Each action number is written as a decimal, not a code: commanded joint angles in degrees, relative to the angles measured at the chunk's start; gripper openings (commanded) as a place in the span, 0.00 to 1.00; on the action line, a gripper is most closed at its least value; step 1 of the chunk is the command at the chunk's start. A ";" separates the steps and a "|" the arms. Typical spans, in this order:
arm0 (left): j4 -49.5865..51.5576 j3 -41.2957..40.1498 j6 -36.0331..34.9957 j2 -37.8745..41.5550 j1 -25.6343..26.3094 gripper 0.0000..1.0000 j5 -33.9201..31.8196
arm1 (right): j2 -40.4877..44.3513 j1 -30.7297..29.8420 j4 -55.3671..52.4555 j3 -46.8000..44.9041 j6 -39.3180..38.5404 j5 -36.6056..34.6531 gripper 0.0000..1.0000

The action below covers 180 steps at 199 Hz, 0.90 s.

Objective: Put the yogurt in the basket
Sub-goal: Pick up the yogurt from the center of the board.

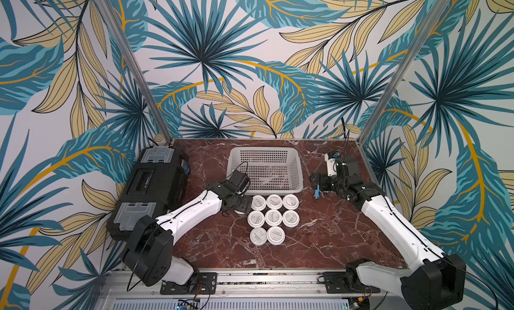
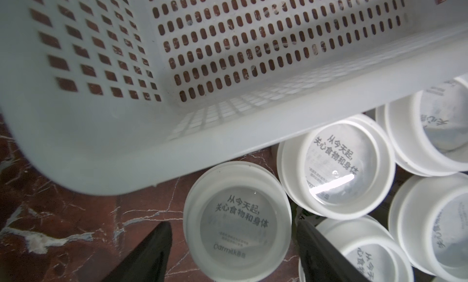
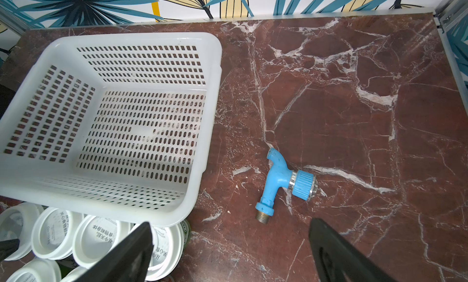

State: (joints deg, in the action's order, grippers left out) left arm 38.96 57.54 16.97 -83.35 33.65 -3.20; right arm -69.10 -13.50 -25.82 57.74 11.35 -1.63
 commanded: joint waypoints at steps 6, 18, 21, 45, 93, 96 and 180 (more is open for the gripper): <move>0.33 2.21 0.33 -0.28 0.45 0.82 0.58 | 0.91 0.05 0.29 -1.57 0.33 0.57 0.99; 0.34 2.14 0.42 -0.31 0.55 0.85 0.82 | 0.81 0.09 0.40 -1.57 0.26 0.66 0.99; 0.33 2.14 0.43 -0.32 0.54 0.86 0.86 | 0.81 0.07 0.34 -1.57 0.25 0.66 0.99; 0.41 2.31 0.50 -0.26 0.71 0.87 1.12 | 0.75 0.06 0.38 -1.51 0.26 0.75 0.99; 1.05 2.01 0.25 -0.57 0.75 0.87 -0.10 | 0.64 0.05 0.45 -1.57 0.25 0.83 1.00; 1.03 1.97 0.21 -0.52 0.72 0.86 -0.20 | 0.63 0.05 0.43 -1.57 0.28 0.88 0.99; -0.29 1.60 -0.01 -2.16 0.72 0.82 -0.30 | 0.55 0.05 0.43 -1.57 0.26 0.93 1.00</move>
State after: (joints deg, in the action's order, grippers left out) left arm 39.24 57.54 17.32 -85.62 34.13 -2.81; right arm -69.10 -13.47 -25.80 57.63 11.35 -1.19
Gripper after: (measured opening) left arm 0.822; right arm 0.994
